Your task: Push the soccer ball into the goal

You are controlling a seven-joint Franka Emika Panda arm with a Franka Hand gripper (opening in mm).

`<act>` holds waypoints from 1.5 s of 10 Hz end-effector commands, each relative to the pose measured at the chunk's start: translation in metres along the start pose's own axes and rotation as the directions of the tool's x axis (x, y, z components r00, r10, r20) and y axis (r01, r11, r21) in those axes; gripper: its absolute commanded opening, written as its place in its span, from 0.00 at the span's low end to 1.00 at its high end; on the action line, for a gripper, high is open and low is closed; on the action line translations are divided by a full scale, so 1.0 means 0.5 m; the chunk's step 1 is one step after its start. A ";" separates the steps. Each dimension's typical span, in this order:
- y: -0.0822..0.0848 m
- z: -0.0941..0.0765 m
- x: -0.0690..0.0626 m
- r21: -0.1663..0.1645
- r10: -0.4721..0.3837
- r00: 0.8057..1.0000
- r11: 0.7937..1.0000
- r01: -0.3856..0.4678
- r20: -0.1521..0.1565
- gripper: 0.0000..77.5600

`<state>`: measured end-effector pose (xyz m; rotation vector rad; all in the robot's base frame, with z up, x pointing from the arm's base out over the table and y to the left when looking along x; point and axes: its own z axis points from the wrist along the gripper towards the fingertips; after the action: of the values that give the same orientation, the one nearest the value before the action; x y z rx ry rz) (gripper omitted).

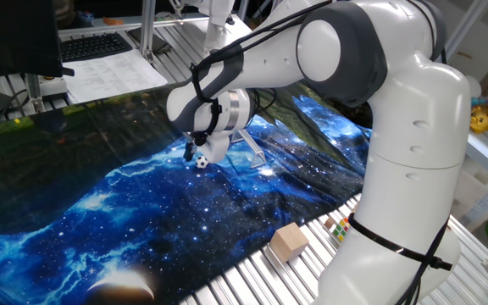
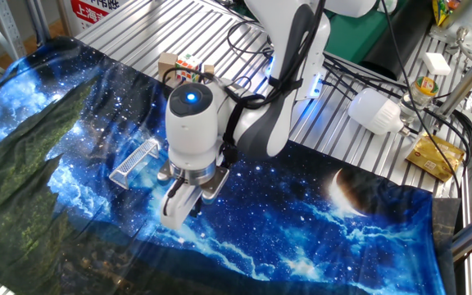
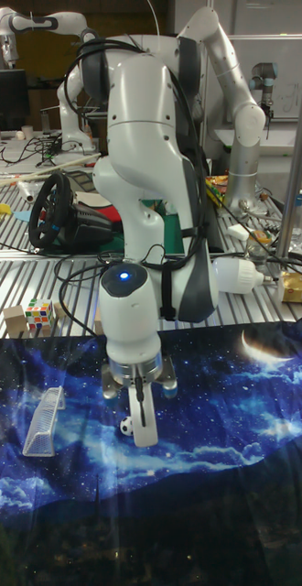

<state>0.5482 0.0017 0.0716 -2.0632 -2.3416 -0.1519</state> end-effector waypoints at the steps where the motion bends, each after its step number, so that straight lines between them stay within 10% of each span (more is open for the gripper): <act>1: -0.010 0.004 0.000 0.020 -0.049 0.999 0.999 0.049 0.007 0.00; 15: -0.040 -0.001 -0.074 0.033 -0.177 0.984 0.984 0.177 0.002 0.00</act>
<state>0.5348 -0.0301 0.0641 -1.8800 -2.4926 -0.0935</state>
